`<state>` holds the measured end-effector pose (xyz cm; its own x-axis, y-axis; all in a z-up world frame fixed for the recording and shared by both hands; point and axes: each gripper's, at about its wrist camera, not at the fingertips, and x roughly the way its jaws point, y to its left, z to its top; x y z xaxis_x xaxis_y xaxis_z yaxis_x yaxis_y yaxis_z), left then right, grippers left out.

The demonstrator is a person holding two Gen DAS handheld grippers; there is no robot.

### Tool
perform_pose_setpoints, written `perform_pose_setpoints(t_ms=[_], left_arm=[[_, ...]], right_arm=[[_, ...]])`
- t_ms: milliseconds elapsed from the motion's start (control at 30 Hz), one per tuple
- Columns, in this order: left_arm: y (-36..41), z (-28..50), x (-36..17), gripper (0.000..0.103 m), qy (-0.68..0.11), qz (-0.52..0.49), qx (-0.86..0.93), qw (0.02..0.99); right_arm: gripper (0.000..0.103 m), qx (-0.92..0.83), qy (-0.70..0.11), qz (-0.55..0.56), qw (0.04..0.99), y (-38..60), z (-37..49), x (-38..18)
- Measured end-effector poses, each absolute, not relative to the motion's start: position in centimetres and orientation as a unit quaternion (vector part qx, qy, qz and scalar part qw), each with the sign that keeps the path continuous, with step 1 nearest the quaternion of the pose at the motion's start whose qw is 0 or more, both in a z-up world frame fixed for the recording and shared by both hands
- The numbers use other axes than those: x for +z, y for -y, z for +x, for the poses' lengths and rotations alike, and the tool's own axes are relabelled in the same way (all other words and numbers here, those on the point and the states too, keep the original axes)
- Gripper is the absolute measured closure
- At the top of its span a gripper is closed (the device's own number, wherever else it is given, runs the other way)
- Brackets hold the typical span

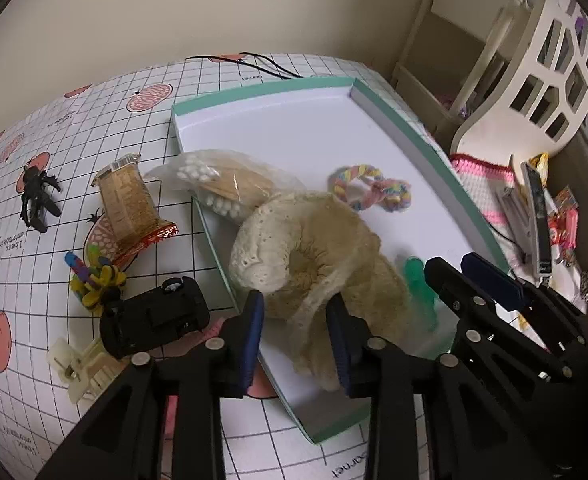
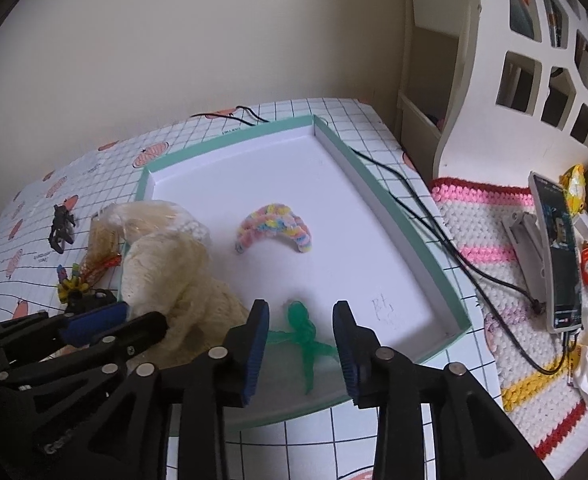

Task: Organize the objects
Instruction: 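Open right tool to drop the green toy while left tool releases the lace in the tray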

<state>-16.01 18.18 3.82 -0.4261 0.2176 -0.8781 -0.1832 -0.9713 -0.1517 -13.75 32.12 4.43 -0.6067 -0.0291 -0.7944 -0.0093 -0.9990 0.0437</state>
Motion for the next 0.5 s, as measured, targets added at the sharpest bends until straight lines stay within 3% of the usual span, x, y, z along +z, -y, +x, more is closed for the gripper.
perform_pose_setpoints(t_ms=[300,367,500], left_arm=[[-15.9,-15.1,6.2,0.059,0.055,-0.499,0.860,0.090],[-15.0,-14.7,6.6,0.051,0.061,-0.493,0.865,0.077],[-12.8,-14.2,7.4,0.045,0.081,-0.484,0.870,0.045]], right_arm=[[0.065,-0.901,0.033,0.433,-0.006,-32.1,-13.0,5.8],[0.057,-0.901,0.036,0.432,-0.004,-31.9,-12.9,5.9],[0.051,-0.901,0.031,0.432,-0.003,-31.1,-12.6,6.1]])
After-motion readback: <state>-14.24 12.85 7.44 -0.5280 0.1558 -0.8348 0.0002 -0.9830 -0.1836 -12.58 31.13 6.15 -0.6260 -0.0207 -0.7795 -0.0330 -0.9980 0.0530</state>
